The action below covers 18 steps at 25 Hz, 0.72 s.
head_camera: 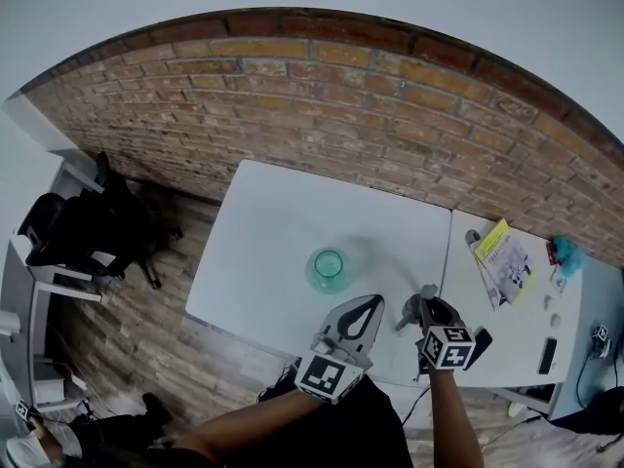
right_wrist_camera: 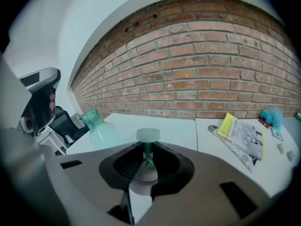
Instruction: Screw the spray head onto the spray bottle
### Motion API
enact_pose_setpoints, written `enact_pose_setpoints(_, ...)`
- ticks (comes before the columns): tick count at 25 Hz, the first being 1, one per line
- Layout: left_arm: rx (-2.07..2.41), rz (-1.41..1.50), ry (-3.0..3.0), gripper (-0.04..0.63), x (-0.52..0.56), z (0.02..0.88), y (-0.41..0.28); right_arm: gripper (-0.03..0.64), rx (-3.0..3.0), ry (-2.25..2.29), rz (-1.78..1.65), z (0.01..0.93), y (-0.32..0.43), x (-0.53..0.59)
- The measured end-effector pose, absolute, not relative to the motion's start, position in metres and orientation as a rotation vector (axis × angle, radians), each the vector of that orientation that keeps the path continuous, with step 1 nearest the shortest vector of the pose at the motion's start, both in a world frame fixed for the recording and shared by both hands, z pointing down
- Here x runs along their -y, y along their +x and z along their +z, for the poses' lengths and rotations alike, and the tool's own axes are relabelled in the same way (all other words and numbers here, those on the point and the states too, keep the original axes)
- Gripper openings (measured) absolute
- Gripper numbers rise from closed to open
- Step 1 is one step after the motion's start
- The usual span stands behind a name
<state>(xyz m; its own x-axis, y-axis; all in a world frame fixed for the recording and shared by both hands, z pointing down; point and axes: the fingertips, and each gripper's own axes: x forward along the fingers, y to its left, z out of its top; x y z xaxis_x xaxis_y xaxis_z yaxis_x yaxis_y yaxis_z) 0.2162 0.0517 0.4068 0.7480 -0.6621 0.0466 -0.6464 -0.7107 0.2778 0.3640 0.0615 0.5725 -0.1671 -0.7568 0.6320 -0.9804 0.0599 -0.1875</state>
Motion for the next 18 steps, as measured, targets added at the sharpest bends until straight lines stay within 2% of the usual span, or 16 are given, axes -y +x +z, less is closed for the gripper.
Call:
enact_pose_setpoints(6, 0.958, -0.084, 2.698, 0.002, -0.06, 0.405, 0.222, 0.066, 2.028, 1.814, 0.838, 0.558, 0.363, -0.068)
enact_pose_setpoints(12, 0.919, -0.081, 2.719, 0.002, -0.065, 0.404, 0.225, 0.066, 2.073, 1.79, 0.641, 0.535, 0.355, -0.066)
enact_pose_setpoints(18, 0.949, -0.09, 2.719, 0.002, -0.063, 0.402, 0.22, 0.066, 2.099, 1.766, 0.606, 0.517, 0.347, -0.059)
